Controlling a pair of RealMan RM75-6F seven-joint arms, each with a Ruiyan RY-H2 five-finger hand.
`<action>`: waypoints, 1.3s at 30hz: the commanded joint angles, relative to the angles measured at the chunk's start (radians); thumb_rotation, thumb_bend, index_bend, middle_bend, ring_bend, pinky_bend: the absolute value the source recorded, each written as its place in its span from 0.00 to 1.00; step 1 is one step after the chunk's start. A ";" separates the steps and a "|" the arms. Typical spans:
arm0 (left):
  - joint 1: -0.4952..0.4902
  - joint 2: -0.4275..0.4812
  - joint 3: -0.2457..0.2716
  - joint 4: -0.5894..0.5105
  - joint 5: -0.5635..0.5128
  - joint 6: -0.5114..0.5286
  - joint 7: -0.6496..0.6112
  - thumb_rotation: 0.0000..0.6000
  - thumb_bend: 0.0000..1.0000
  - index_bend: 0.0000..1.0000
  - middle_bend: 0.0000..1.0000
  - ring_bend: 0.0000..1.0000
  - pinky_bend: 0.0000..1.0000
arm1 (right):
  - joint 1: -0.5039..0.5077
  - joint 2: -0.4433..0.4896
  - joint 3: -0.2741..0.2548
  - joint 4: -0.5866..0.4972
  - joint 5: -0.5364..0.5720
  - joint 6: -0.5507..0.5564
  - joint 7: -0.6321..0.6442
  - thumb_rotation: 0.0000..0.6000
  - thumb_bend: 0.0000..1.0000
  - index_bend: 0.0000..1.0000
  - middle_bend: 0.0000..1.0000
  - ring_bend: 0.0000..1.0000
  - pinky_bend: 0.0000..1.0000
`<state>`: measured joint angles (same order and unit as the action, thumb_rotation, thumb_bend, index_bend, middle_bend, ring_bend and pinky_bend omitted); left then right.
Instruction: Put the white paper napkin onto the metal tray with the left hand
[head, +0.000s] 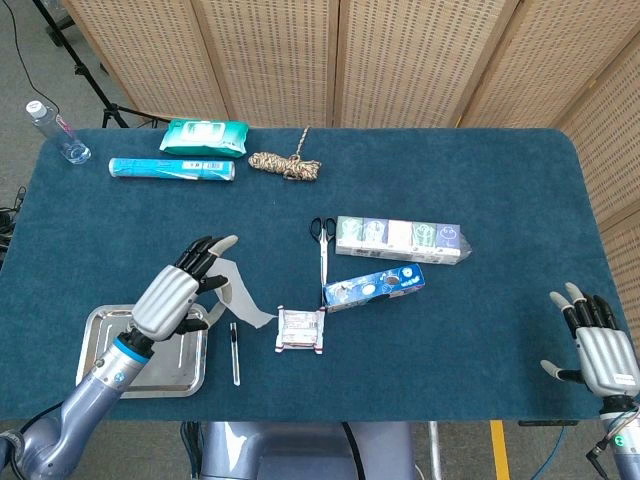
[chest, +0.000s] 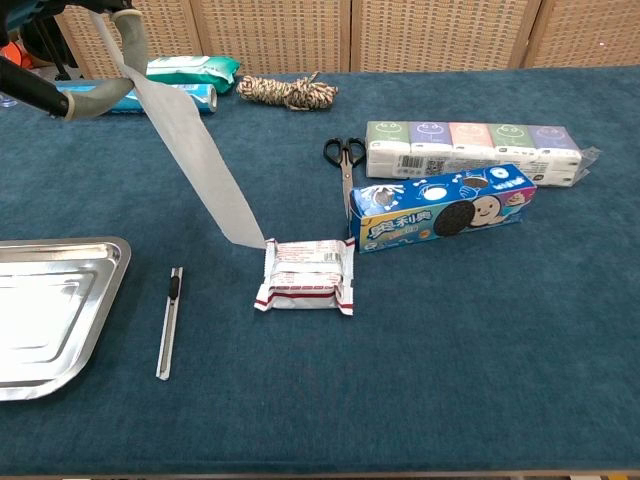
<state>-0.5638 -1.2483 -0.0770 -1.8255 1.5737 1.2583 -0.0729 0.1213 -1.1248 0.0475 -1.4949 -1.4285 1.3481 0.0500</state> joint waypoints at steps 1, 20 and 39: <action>0.018 0.019 0.024 -0.012 0.042 0.022 -0.025 1.00 0.60 0.76 0.00 0.00 0.00 | -0.001 -0.003 0.007 0.004 0.008 0.003 -0.012 1.00 0.00 0.11 0.00 0.00 0.00; 0.112 0.169 0.176 0.033 0.272 0.150 -0.297 1.00 0.60 0.76 0.01 0.00 0.00 | -0.002 -0.008 0.022 0.016 0.028 0.004 -0.013 1.00 0.00 0.11 0.00 0.00 0.00; 0.077 0.258 0.300 0.210 0.380 0.135 -0.665 1.00 0.60 0.77 0.01 0.00 0.00 | -0.002 -0.012 0.031 0.021 0.044 -0.003 -0.017 1.00 0.00 0.11 0.00 0.00 0.00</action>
<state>-0.4812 -0.9992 0.2084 -1.6373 1.9439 1.3960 -0.7133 0.1196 -1.1369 0.0783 -1.4736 -1.3848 1.3453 0.0324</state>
